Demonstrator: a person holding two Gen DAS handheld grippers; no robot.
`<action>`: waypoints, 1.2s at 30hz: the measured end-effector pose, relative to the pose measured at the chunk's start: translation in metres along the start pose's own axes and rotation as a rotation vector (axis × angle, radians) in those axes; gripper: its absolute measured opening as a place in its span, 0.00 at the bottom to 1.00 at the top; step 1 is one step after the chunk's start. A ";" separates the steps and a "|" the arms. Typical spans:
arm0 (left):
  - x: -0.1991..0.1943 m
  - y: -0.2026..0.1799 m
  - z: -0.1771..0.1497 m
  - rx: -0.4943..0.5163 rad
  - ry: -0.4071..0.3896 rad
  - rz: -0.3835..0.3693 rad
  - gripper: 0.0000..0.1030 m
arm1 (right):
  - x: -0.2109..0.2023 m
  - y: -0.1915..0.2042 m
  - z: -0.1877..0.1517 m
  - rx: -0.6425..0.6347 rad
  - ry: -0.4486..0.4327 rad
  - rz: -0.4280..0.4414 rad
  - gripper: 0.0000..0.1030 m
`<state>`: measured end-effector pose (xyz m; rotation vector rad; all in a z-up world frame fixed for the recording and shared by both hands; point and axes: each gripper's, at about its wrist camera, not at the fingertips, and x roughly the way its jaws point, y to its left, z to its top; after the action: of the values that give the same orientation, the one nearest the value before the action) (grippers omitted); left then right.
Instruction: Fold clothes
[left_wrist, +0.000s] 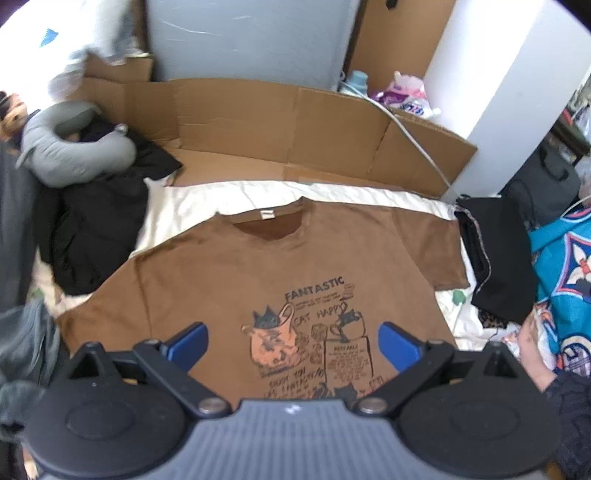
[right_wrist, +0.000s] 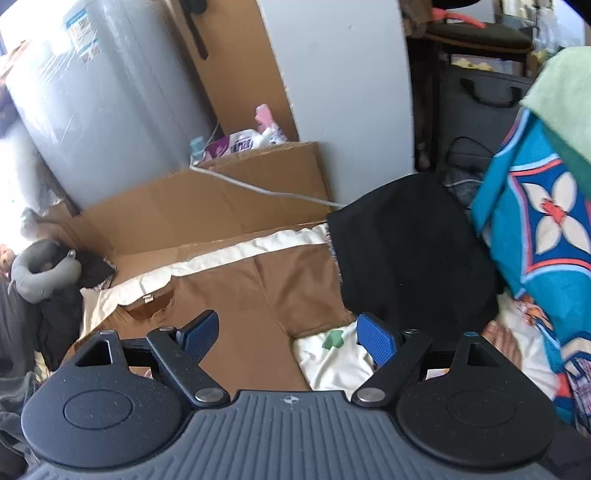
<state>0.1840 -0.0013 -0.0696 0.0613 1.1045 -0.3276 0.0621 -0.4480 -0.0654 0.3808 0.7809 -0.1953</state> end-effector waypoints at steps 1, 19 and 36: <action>0.007 -0.006 0.008 -0.002 0.009 0.000 0.97 | 0.007 -0.001 -0.001 -0.003 0.009 -0.001 0.84; 0.136 -0.157 0.096 -0.021 0.171 -0.072 0.96 | 0.073 -0.043 -0.024 0.126 0.034 0.046 0.84; 0.257 -0.229 0.081 0.156 0.176 -0.124 0.84 | 0.174 -0.071 -0.076 0.313 0.089 0.119 0.74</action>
<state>0.2928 -0.2948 -0.2341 0.1635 1.2581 -0.5272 0.1123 -0.4877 -0.2582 0.7343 0.8136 -0.1901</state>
